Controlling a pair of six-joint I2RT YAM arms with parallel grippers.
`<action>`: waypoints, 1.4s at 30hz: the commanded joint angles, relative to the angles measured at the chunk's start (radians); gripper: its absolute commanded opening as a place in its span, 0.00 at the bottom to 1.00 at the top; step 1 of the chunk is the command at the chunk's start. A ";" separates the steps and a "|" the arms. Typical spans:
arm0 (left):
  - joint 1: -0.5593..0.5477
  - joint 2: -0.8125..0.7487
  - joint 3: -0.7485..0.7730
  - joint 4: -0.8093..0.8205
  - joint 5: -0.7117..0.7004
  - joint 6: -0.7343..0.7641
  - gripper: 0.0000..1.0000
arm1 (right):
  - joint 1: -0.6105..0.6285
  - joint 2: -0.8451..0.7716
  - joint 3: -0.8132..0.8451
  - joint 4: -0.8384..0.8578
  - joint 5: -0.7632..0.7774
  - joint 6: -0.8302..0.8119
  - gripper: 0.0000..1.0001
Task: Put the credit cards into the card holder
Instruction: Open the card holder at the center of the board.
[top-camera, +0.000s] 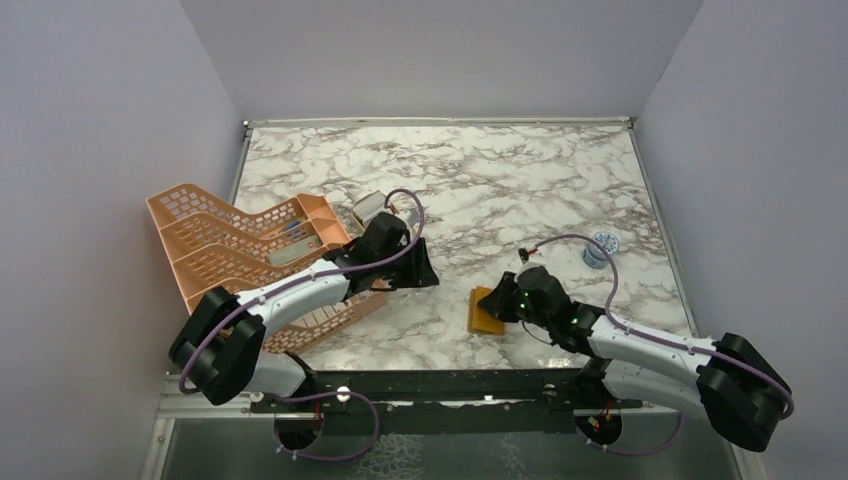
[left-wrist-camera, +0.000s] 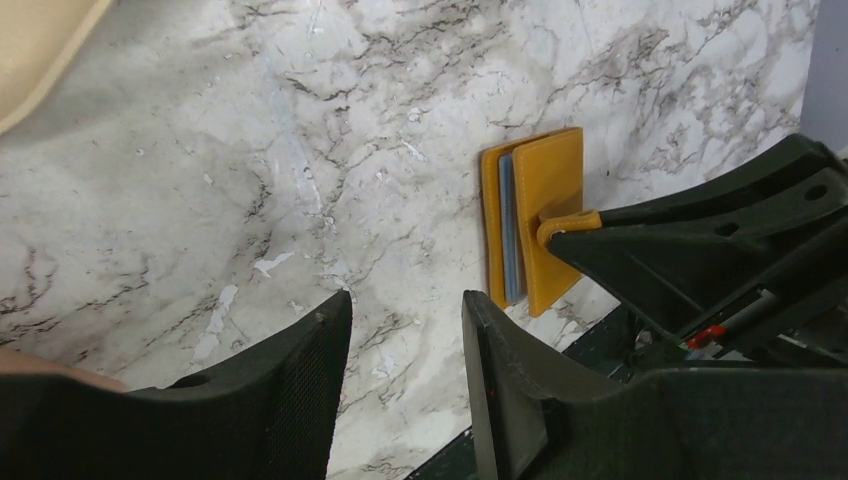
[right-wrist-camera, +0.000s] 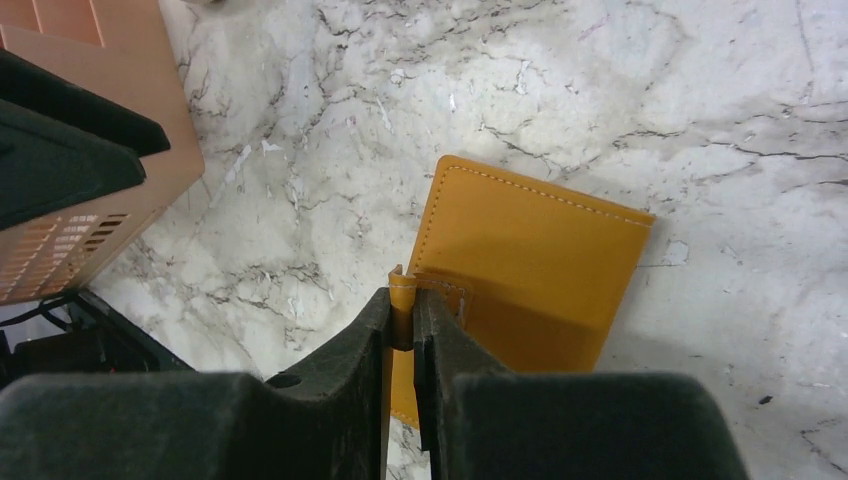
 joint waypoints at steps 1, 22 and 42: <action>-0.023 0.024 0.026 0.030 0.065 0.017 0.47 | -0.045 -0.028 -0.009 0.013 -0.101 0.002 0.12; -0.028 -0.002 -0.095 0.239 0.201 -0.142 0.50 | -0.046 -0.235 0.217 -0.042 -0.307 -0.019 0.11; -0.027 -0.193 -0.253 0.822 0.383 -0.419 0.65 | -0.045 -0.344 0.311 -0.012 -0.337 0.119 0.11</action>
